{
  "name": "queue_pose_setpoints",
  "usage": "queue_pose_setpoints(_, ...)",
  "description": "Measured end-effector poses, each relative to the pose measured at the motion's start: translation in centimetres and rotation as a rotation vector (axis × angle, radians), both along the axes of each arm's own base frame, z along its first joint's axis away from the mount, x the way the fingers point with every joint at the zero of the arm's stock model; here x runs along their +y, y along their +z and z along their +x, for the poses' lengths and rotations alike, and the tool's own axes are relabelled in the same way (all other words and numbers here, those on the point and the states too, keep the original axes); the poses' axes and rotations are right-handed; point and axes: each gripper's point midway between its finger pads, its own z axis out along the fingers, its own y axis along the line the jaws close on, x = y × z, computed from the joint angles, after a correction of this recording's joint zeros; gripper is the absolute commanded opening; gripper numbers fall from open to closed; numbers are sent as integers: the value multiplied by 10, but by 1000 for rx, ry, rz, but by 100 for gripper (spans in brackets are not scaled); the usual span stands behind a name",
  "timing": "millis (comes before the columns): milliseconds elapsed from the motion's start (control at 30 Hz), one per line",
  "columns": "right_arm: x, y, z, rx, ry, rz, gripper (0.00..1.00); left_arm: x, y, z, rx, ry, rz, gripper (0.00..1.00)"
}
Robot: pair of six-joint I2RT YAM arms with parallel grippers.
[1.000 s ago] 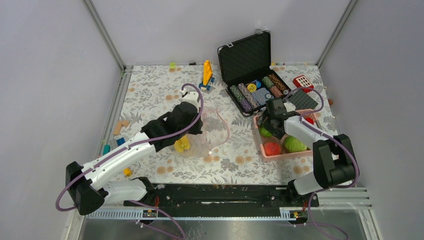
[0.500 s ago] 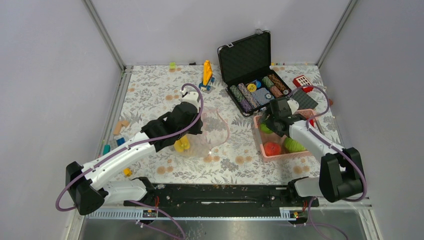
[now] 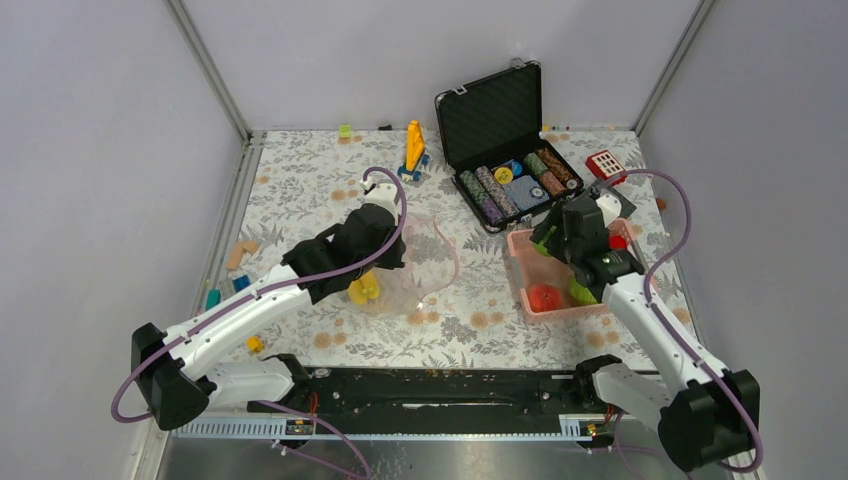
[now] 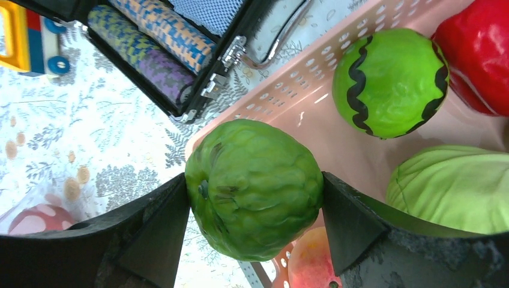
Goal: Place the food in the zip-top bag and seal the zipper
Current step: Pick up the fake fruit from the zipper food storage bag, then place the fake fruit in the zipper food storage bag.
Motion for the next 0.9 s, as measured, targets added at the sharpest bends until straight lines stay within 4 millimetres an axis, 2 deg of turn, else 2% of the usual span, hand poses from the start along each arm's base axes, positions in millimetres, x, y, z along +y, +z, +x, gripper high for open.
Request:
queue_pose_setpoints(200,4,27,-7,-90,54,22,39,0,0,0,0,0,0,0)
queue_pose_setpoints(500,34,50,-18,-145,210,142,38,0,0,0,1,-2,-1,0)
queue_pose_setpoints(633,61,59,-23,-162,328,218,38,0,0,0,1,-2,-1,0)
queue_pose_setpoints(900,149,86,-52,-198,675,320,38,0,0,0,1,-2,-1,0)
